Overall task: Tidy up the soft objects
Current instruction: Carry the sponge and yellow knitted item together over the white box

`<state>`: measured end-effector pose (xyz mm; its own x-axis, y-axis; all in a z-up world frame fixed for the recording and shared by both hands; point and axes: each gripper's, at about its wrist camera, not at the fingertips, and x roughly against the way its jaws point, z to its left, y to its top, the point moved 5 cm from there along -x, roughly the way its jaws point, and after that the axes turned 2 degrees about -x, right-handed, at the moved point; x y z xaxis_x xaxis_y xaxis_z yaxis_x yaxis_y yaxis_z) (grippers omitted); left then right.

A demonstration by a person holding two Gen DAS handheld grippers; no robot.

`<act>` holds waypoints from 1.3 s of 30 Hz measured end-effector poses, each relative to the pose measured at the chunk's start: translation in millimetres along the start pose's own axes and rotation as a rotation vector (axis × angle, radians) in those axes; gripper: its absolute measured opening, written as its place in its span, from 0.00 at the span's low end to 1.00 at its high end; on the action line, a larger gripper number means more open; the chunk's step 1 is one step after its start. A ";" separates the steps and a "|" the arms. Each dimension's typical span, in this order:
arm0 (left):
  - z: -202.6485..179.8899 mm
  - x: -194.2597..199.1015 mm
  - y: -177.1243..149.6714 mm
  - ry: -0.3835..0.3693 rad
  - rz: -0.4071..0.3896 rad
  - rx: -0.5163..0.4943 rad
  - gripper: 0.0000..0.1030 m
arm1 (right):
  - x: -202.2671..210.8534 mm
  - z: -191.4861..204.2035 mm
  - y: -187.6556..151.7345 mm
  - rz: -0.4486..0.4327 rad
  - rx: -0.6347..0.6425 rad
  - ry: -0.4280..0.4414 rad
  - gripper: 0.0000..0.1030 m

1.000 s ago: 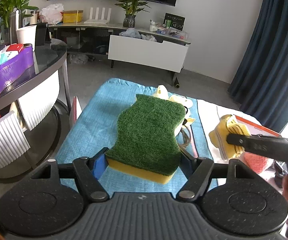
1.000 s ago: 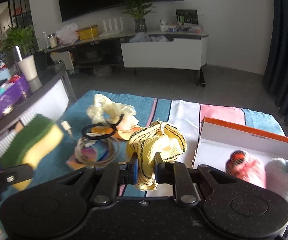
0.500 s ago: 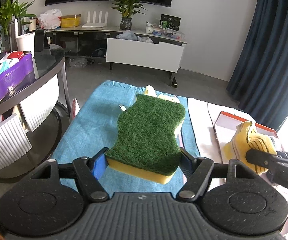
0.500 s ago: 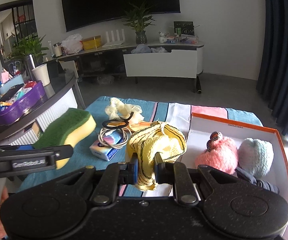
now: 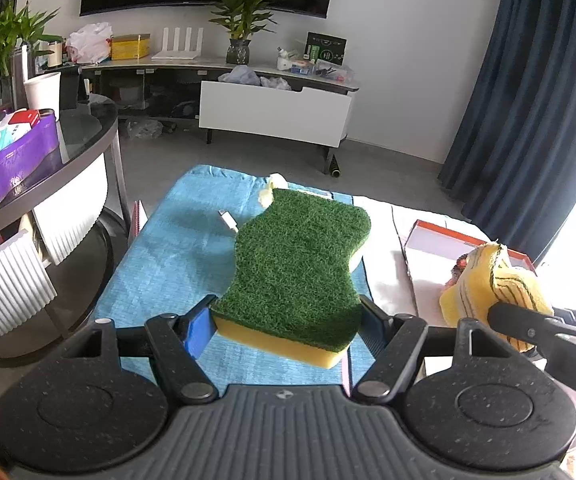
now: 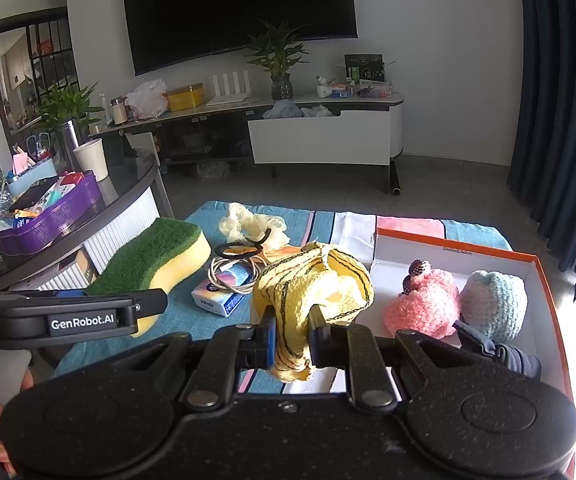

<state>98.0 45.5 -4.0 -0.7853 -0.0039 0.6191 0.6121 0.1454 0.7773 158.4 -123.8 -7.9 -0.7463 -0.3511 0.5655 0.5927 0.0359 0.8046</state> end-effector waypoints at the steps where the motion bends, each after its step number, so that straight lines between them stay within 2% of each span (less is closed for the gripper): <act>1: -0.5 0.2 0.0 -0.003 0.000 -0.001 0.71 | 1.8 -0.9 -0.6 -0.001 0.000 -0.002 0.19; 39: -54.3 5.4 -6.8 -0.143 -0.006 -0.114 0.71 | 50.8 -46.1 -5.1 -0.054 -0.070 -0.091 0.19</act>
<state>94.7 -9.2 0.2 -0.7890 0.1379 0.5987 0.6078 0.0323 0.7935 131.4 -184.9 8.4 -0.8003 -0.2643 0.5382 0.5682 -0.0477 0.8215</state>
